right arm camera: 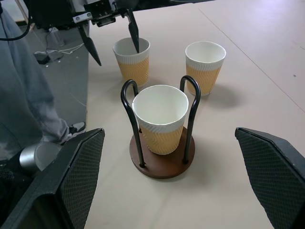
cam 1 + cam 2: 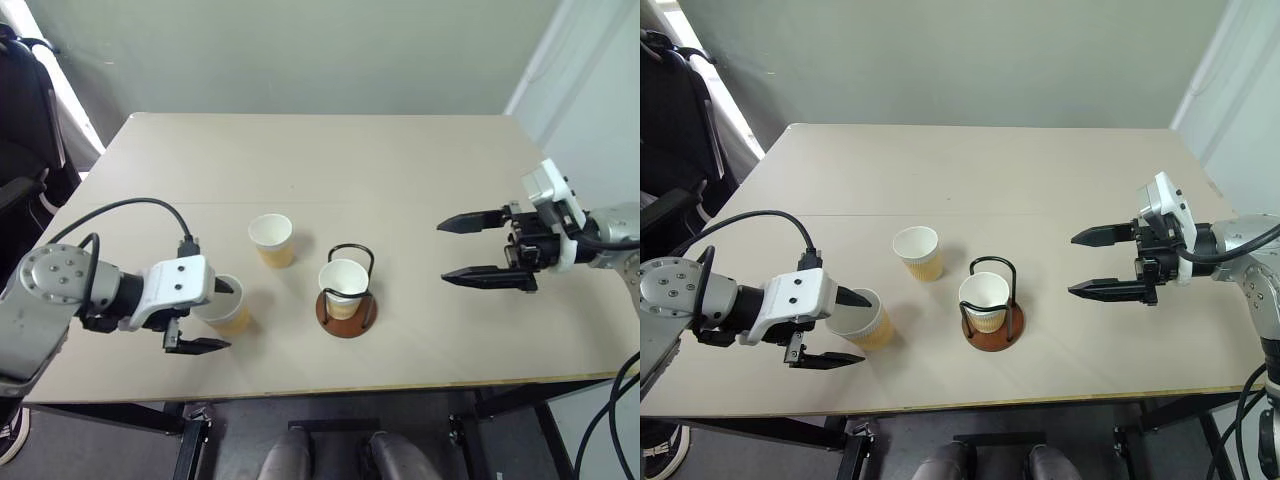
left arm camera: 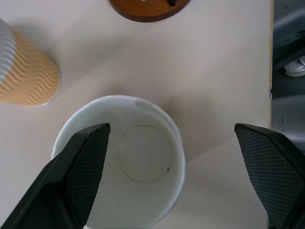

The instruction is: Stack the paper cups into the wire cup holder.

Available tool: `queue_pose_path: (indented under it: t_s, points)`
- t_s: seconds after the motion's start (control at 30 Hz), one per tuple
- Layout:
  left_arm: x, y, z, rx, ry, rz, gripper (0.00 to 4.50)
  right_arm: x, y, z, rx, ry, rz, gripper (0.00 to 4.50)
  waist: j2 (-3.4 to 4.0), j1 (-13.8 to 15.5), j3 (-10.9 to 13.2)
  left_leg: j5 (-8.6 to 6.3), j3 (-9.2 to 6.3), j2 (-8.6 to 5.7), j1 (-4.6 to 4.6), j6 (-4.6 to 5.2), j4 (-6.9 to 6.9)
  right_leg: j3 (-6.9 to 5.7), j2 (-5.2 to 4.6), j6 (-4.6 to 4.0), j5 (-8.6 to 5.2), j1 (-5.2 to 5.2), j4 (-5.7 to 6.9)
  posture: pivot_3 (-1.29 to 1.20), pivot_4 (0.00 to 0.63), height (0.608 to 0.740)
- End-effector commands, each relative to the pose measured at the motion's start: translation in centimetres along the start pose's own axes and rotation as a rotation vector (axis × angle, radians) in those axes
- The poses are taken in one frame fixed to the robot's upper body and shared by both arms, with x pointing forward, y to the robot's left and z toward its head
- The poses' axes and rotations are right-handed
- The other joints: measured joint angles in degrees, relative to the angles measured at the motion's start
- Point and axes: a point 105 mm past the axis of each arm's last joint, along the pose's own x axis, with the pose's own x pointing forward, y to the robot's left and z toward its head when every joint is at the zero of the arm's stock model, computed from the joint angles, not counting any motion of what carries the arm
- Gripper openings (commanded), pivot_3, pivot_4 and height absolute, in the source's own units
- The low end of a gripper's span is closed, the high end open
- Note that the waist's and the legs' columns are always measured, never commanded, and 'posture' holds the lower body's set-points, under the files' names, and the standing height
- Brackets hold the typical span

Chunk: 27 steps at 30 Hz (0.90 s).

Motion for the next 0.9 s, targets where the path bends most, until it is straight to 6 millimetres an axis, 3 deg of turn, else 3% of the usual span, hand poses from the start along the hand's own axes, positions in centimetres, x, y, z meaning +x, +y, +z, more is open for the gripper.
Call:
queue_pose_path:
  t_s: [0.03,0.1,0.4,0.43,0.7,0.77,0.9]
  points:
    - [-0.1,0.2,-0.3,0.024,0.042,-0.002,4.11,-0.7,0.1,1.2,-0.056,-0.013,-0.033,4.5,0.0,0.0,0.0,0.0,-0.01,0.0,0.01,0.0,0.0,0.0,0.0,0.0,0.0,0.01,0.0,0.0,0.15,0.74]
    - [0.2,0.2,-0.6,0.021,0.05,-0.005,3.59,-0.7,0.1,1.2,-0.056,-0.014,-0.036,4.5,0.0,0.0,0.0,0.0,-0.01,0.0,0.01,0.0,0.01,0.0,0.0,0.0,0.0,0.0,0.01,0.0,0.15,0.74]
    - [0.7,1.0,-0.9,0.04,0.062,0.004,0.19,-0.9,0.3,1.3,-0.06,-0.015,-0.054,4.5,0.0,0.07,0.0,0.0,-0.03,0.0,-0.02,0.0,0.02,0.0,0.0,0.01,0.0,-0.01,0.0,0.0,0.15,0.74]
    - [0.7,1.1,-0.9,0.042,0.062,0.006,0.02,-0.9,0.3,1.4,-0.063,-0.014,-0.056,4.5,0.0,0.07,0.0,-0.01,-0.02,0.0,-0.02,0.01,0.02,0.0,0.0,0.01,0.0,-0.01,0.0,0.0,0.15,0.74]
    - [0.6,0.9,-0.5,0.05,0.052,-0.005,0.02,-1.0,0.2,1.4,-0.071,-0.009,-0.068,4.5,0.0,0.06,0.0,-0.01,-0.02,0.0,-0.01,0.01,0.03,0.0,0.0,0.03,0.0,0.0,0.01,0.0,0.15,0.74]
    - [-0.1,0.9,1.3,0.077,-0.017,-0.025,0.02,-1.3,0.1,1.4,-0.061,-0.004,-0.067,4.5,0.0,0.11,0.0,-0.01,-0.02,-0.01,-0.02,0.01,0.04,0.0,0.0,0.03,0.01,0.0,0.01,0.0,0.15,0.74]
    - [-3.0,2.3,8.6,0.178,-0.316,-0.048,0.02,-2.0,1.6,2.8,-0.019,-0.068,0.023,4.5,-0.02,0.99,-0.01,0.03,-0.11,-0.05,-0.2,0.04,0.17,-0.02,0.0,0.11,0.05,-0.06,0.01,0.0,0.15,0.74]
